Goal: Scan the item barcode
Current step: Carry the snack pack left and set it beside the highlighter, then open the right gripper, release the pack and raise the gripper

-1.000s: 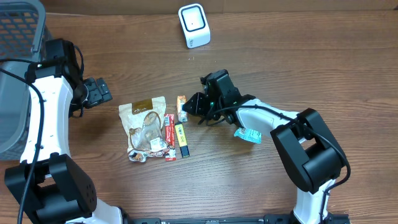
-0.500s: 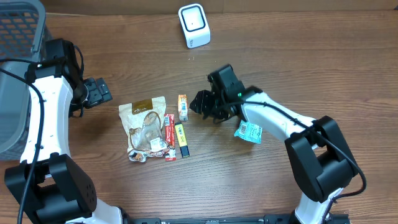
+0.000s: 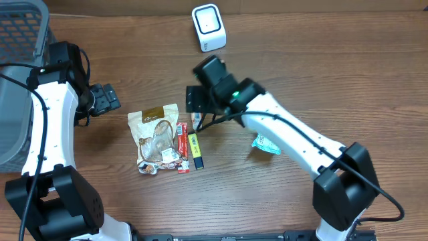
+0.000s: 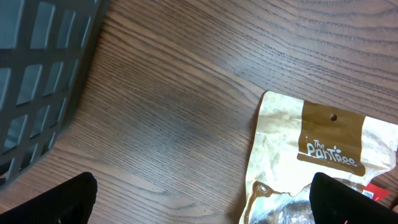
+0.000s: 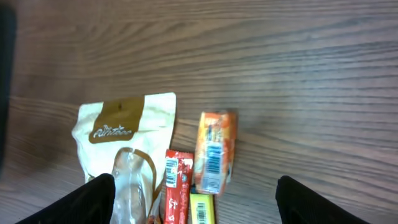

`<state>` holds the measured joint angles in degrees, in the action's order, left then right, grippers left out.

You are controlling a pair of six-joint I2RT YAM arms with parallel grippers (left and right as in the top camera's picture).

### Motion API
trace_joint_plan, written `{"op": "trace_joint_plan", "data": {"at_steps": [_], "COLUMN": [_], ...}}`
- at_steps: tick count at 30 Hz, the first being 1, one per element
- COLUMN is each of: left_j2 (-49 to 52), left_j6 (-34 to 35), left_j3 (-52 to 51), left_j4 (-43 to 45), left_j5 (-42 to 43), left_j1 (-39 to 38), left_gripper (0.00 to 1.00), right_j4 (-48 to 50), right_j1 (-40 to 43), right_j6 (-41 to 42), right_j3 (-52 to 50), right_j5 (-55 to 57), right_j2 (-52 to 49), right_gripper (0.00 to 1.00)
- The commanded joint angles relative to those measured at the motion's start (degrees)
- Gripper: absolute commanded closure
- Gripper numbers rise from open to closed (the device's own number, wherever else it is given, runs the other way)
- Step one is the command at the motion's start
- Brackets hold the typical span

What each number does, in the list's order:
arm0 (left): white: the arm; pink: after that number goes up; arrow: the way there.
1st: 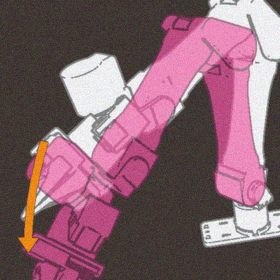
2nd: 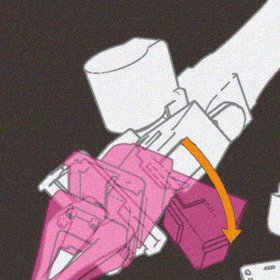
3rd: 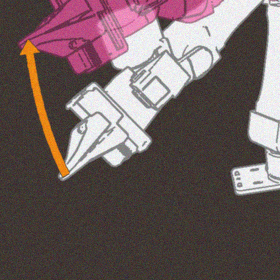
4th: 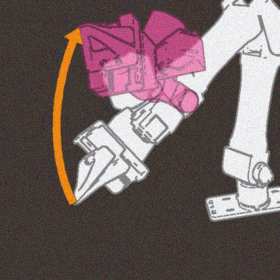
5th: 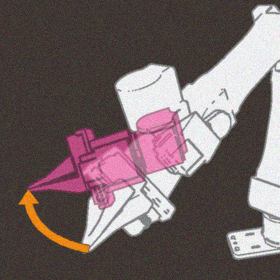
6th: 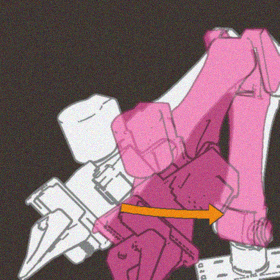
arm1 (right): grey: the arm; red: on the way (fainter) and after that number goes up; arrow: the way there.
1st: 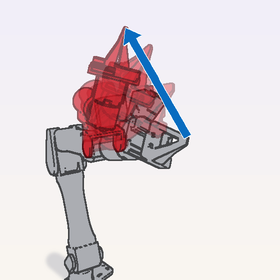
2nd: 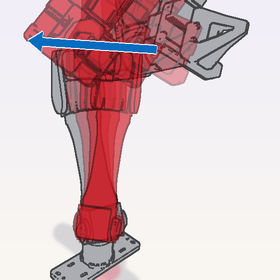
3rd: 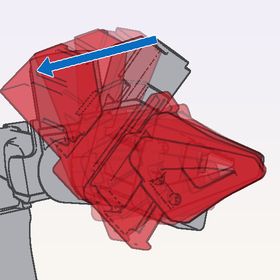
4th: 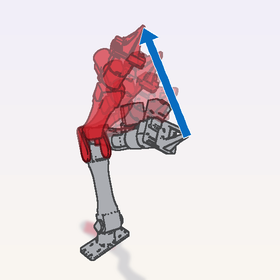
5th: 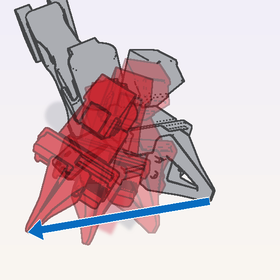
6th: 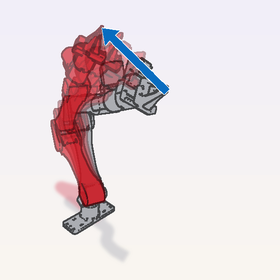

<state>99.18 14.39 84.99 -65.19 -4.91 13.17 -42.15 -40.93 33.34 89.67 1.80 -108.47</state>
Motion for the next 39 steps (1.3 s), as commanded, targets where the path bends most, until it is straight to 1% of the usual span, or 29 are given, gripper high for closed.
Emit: {"op": "trace_joint_plan", "data": {"at_steps": [1, 12, 17, 19, 26, 30, 32, 34, 35, 36, 38, 39], "left_j2": [-0.2, -0.2, -0.2, -0.2, -0.2, -0.2, -0.2, -0.2, -0.2, -0.2, -0.2, -0.2], "left_j6": [-0.7, -0.7, -0.7, -0.7, -0.7, -0.7, -0.7, -0.7, -0.7, -0.7, -0.7, -0.7], "left_j3": [0.2, 0.2, 0.2, 0.2, 0.2, 0.2, 0.2, 0.2, 0.2, 0.2, 0.2, 0.2], "left_j4": [-0.2, -0.2, -0.1, -0.2, -0.2, -0.1, -0.2, -0.1, -0.2, -0.1, -0.1, -0.2], "left_j5": [0.0, 0.1, 0.1, 0.0, 0.1, 0.1, 0.1, 0.1, 0.0, 0.1, 0.1, 0.1], "left_j1": [-0.1, -0.1, -0.1, -0.1, -0.1, -0.1, -0.1, -0.1, -0.1, -0.1, -0.1, -0.1], "left_gripper": [0.00, 0.00, 0.00, 0.00, 0.00, 0.00, 0.00, 0.00, 0.00, 0.00, 0.00, 0.00], "right_j4": [0.4, 3.5, 5.6, 6.1, 5.6, 5.6, 5.6, 5.7, 5.7, 5.6, 5.4, 5.3], "right_j1": [-0.6, -2.4, -3.6, -4.0, -4.5, -4.8, -4.8, -4.8, -4.8, -4.8, -4.8, -4.8], "right_j6": [-0.4, -0.4, -0.5, -0.6, -0.7, -0.7, -0.7, -0.7, -0.7, -0.7, -0.7, -0.7], "right_j3": [0.4, 0.4, 0.4, 0.4, 0.4, 0.4, 0.4, 0.4, 0.4, 0.4, 0.4, 0.4], "right_j5": [4.6, 3.6, 3.4, 4.0, 5.0, 5.0, 5.1, 5.3, 5.5, 5.6, 5.5, 5.5], "right_j2": [-2.8, -11.2, -12.4, -12.5, -13.5, -14.9, -15.3, -15.3, -15.3, -15.3, -15.3, -15.3], "right_gripper": [0.16, 0.16, 0.18, 0.20, 0.21, 0.25, 0.30, 0.38, 0.44, 0.56, 0.77, 0.80]}}
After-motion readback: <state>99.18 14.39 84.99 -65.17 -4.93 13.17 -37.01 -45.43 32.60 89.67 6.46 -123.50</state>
